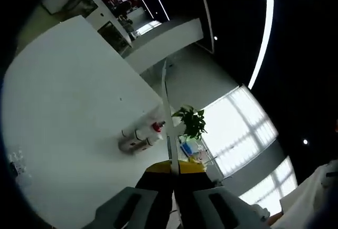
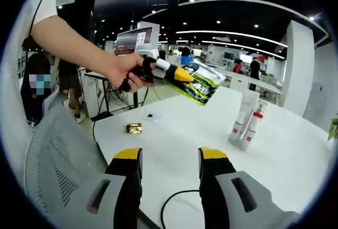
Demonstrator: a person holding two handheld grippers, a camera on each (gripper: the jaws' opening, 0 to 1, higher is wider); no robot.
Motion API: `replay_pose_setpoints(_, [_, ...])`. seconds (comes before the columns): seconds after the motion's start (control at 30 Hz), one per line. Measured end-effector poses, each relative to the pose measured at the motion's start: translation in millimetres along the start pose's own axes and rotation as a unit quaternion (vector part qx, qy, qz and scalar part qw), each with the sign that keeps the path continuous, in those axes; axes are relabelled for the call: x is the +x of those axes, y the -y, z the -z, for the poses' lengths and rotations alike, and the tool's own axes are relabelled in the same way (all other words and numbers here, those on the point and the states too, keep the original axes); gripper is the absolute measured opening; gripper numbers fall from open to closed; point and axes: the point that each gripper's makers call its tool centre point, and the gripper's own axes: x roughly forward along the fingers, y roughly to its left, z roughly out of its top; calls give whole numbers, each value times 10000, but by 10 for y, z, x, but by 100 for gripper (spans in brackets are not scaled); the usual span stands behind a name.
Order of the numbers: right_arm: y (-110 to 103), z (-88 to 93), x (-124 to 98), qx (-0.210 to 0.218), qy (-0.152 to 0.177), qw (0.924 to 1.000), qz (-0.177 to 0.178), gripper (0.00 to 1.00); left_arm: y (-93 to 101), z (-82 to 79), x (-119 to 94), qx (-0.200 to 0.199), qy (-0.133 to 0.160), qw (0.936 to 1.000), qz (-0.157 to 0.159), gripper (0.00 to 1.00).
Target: Arrange the skincare products in the storage area until every visible bottle or jar stands upright without overlapping.
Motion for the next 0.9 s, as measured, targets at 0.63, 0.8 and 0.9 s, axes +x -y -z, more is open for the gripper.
replay_pose_setpoints(0.63, [40,0,-23,-42,13,10000,81,38,-337,-109,196,-507,98,9984,-219,1])
replay_pose_setpoints(0.8, [44,-8,-29,-75,30,9999,107,38,-379,-116,252,-567,92,9981,-208,1])
replay_pose_setpoints(0.9, [52,-4,-30,-80,29,9999,123,38,-409,-138,312,-618,109,9979,-188,1])
